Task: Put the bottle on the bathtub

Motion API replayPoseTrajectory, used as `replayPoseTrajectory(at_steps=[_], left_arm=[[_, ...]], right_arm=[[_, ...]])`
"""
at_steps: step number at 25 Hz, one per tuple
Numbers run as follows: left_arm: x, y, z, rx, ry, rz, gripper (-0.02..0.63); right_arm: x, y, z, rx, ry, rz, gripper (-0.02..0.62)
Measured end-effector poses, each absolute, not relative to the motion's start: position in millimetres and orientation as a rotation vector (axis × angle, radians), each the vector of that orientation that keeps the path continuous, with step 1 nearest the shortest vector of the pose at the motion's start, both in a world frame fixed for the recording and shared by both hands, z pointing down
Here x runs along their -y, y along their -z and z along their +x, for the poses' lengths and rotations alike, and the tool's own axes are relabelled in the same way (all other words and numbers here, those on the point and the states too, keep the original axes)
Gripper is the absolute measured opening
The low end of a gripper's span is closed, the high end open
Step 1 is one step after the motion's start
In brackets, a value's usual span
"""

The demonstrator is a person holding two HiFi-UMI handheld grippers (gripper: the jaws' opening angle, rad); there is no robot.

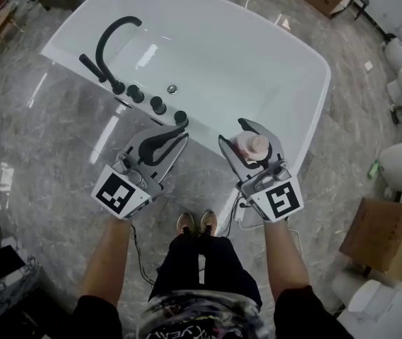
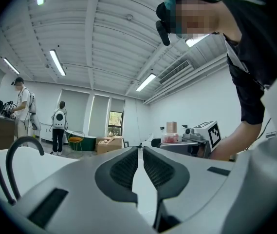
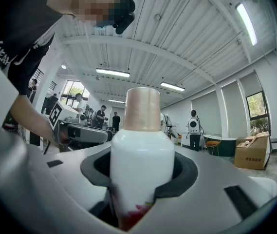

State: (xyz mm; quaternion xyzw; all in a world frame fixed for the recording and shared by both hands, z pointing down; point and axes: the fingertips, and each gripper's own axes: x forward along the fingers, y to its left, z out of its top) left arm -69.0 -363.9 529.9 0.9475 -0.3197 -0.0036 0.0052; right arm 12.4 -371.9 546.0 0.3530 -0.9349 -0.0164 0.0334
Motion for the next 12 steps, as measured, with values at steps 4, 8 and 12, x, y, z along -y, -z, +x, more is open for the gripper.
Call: replayPoseTrajectory(at_steps=[4, 8, 12], left_arm=[[367, -558, -65, 1.009, 0.005, 2.960, 0.049], [369, -584, -61, 1.017, 0.012, 2.955, 0.049], [372, -606, -60, 1.023, 0.016, 2.930, 0.049]], right_arm=[[380, -578, 16, 2.875, 0.048, 1.098, 0.198], [385, -609, 22, 2.867, 0.047, 1.101, 0.198], [392, -629, 22, 2.888, 0.048, 1.126, 0.198]])
